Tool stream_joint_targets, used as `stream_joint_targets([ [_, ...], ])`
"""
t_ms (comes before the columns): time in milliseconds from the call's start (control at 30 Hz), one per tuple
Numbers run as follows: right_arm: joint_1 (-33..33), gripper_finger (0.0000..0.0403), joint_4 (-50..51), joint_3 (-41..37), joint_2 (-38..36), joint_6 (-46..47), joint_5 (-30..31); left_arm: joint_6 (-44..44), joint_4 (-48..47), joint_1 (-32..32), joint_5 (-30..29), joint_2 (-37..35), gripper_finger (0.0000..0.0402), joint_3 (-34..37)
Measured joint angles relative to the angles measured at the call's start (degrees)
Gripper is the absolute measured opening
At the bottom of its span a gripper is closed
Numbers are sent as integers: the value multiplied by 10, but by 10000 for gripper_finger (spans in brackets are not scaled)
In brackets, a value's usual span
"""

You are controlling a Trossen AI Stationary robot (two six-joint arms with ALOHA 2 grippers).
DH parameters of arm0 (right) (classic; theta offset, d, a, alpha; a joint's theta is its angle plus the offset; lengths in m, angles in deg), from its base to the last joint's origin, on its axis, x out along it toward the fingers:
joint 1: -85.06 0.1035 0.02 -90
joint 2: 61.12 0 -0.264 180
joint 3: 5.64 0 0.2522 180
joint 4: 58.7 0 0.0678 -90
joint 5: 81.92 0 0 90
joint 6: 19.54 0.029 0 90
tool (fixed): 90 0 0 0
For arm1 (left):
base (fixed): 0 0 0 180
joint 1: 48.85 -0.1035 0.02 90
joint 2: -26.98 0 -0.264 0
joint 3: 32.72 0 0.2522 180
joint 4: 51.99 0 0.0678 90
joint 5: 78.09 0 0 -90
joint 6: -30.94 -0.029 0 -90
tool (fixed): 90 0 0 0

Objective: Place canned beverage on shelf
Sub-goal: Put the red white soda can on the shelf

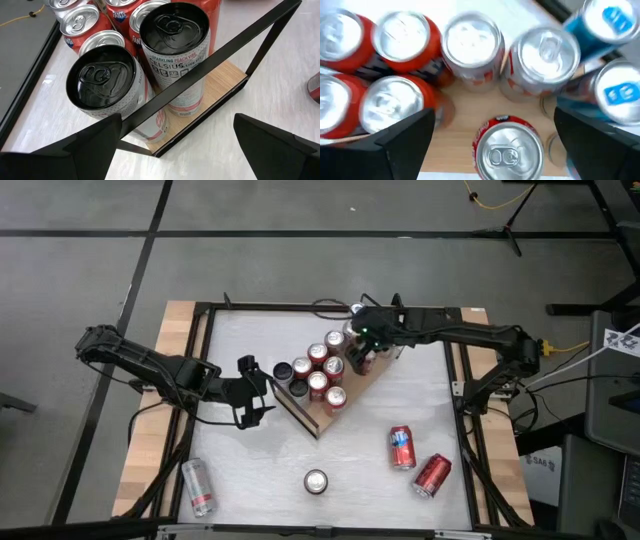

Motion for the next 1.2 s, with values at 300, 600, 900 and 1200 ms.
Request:
stream_joint_targets([
  [300, 84, 399, 98, 49, -9, 35, 68, 0, 0, 0, 0, 0, 377, 0],
  [600, 225, 399, 112, 24, -10, 75, 124, 0, 1, 0, 0, 0, 377, 0],
  [900, 291, 399, 125, -69, -10, -29, 119, 0, 2, 0, 0, 0, 377, 0],
  [1200, 253, 399, 18, -179, -9, -77, 63, 0, 4, 0, 0, 0, 377, 0],
])
